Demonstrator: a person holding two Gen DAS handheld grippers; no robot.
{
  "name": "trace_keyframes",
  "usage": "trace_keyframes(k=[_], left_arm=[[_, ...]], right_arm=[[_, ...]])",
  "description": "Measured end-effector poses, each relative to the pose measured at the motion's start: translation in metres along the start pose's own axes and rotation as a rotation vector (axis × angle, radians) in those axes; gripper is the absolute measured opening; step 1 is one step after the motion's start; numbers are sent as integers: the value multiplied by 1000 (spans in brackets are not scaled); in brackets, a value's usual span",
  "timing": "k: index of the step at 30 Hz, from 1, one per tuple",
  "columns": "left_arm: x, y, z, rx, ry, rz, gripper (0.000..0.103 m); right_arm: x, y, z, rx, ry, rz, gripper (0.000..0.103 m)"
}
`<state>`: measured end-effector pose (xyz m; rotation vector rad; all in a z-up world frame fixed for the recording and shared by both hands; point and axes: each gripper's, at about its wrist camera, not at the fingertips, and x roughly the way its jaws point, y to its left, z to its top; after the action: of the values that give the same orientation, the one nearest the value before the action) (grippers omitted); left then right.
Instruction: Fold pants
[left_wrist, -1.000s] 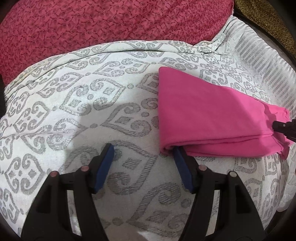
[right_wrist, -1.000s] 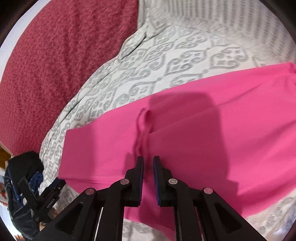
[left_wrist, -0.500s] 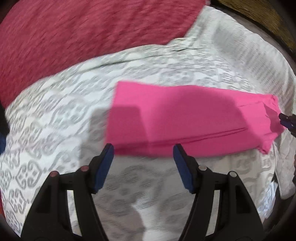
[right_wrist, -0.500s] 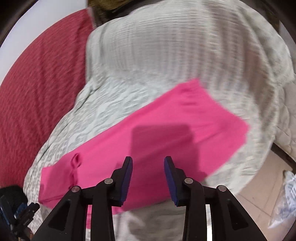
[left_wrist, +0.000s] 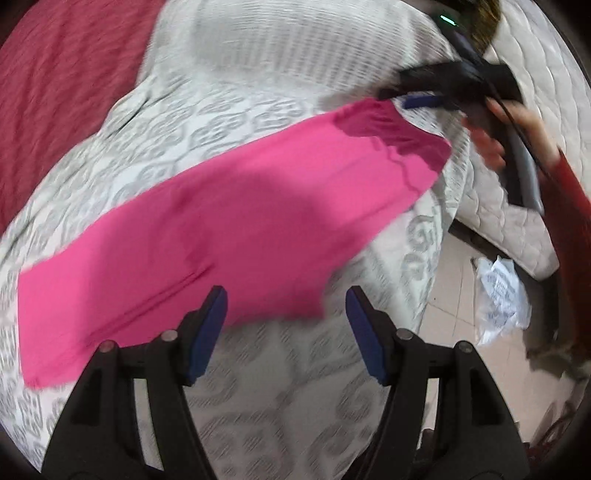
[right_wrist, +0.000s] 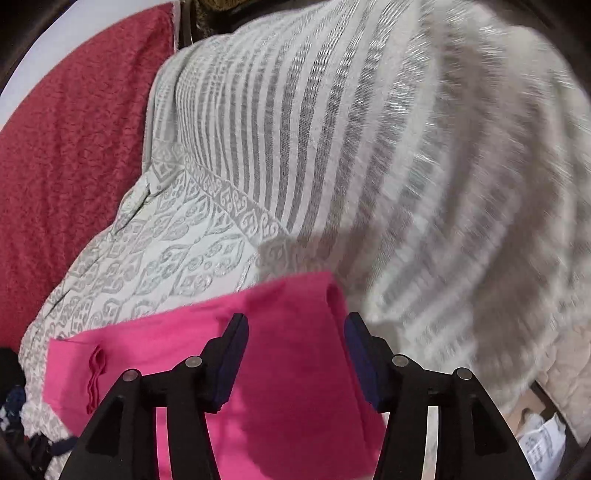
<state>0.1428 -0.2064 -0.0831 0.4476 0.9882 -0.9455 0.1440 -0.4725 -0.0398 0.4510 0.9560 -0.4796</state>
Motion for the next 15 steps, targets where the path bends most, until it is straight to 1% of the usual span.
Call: trace_keyframes(k=[1,2,3,4,6,7,8,10,12,13,14,15], left_arm=[[4,-5,7,21,-5,6,67],[8,-11,12,38,-8,7,67],[15,-15,16,51,1,-2,67],[21,-17,17,60,18,-14,67],[38,-24,15,85,69,-26,65],[41,-24,11,94,65,-21,64],[38,-24,8,98,34,-27,62],[36,-22,5,83,37,-46,57],[35,-21,5,67,42,-49,55],[34,-21,5,63,44,-48,55],[34,-21,4,61,45,-47,55],[33,-20,4,60,48,-45,55]], right_arm=[[6,-1,4,1,9,7,54],[13,-1,6,-6,25,4,30],[21,0,8,-26,43,-20,7],[25,0,10,-39,56,-45,6],[25,2,15,-65,24,-87,6],[23,1,19,-70,-4,-99,6],[23,-1,22,-64,-19,-100,6],[30,-5,27,-69,-37,-111,6],[53,-2,25,-111,32,-136,6],[57,5,20,-170,35,-170,6],[54,9,18,-210,20,-187,12],[50,15,14,-254,17,-207,21]])
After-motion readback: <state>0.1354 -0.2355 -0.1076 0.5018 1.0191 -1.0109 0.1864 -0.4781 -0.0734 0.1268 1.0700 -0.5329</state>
